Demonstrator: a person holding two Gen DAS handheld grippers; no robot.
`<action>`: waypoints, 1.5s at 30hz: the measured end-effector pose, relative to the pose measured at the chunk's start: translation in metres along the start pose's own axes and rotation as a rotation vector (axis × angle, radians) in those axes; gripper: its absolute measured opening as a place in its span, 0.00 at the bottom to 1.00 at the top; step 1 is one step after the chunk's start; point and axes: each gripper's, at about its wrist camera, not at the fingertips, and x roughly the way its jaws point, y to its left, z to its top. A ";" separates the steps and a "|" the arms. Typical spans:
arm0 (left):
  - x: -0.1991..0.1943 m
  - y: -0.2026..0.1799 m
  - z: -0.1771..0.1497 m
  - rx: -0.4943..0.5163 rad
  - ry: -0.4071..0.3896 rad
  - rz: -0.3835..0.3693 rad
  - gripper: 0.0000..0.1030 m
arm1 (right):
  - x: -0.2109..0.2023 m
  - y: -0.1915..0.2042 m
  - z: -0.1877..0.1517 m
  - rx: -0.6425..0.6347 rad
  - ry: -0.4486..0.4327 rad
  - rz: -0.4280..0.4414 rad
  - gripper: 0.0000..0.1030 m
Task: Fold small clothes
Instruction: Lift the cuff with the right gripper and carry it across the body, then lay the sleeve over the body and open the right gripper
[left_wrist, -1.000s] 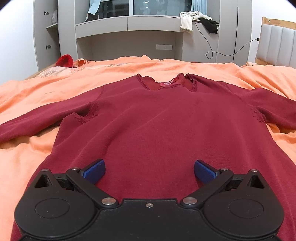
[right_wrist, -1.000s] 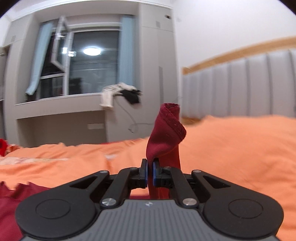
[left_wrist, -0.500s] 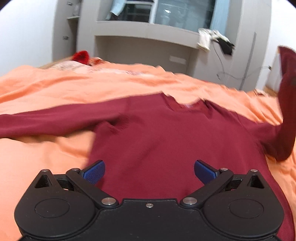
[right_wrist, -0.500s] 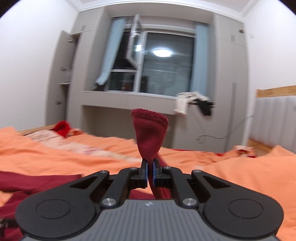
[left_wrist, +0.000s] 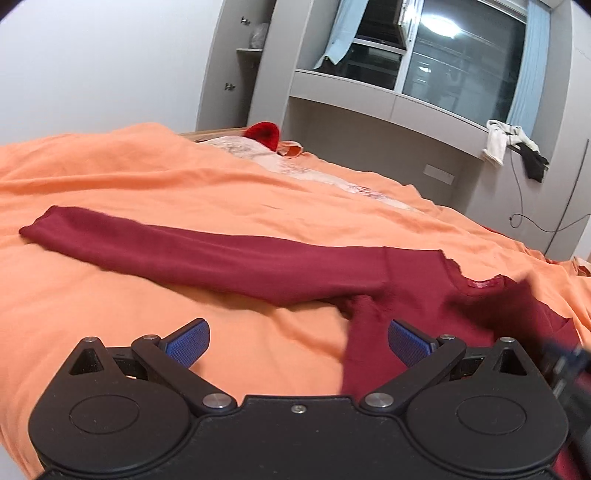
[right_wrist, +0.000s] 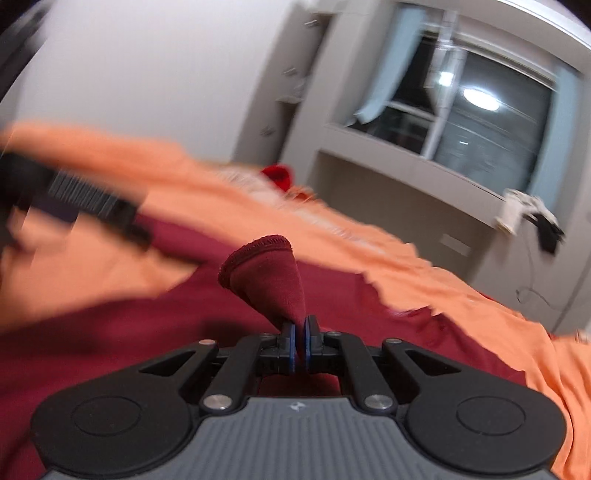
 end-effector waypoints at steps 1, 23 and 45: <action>0.000 0.002 0.000 -0.002 0.002 0.004 0.99 | 0.003 0.011 -0.005 -0.031 0.023 0.014 0.05; 0.030 -0.057 -0.024 0.137 0.099 -0.085 1.00 | -0.050 -0.065 -0.074 -0.047 0.034 -0.089 0.97; 0.035 -0.074 -0.055 0.367 0.149 -0.040 1.00 | -0.007 -0.150 -0.139 -0.069 0.163 -0.355 0.69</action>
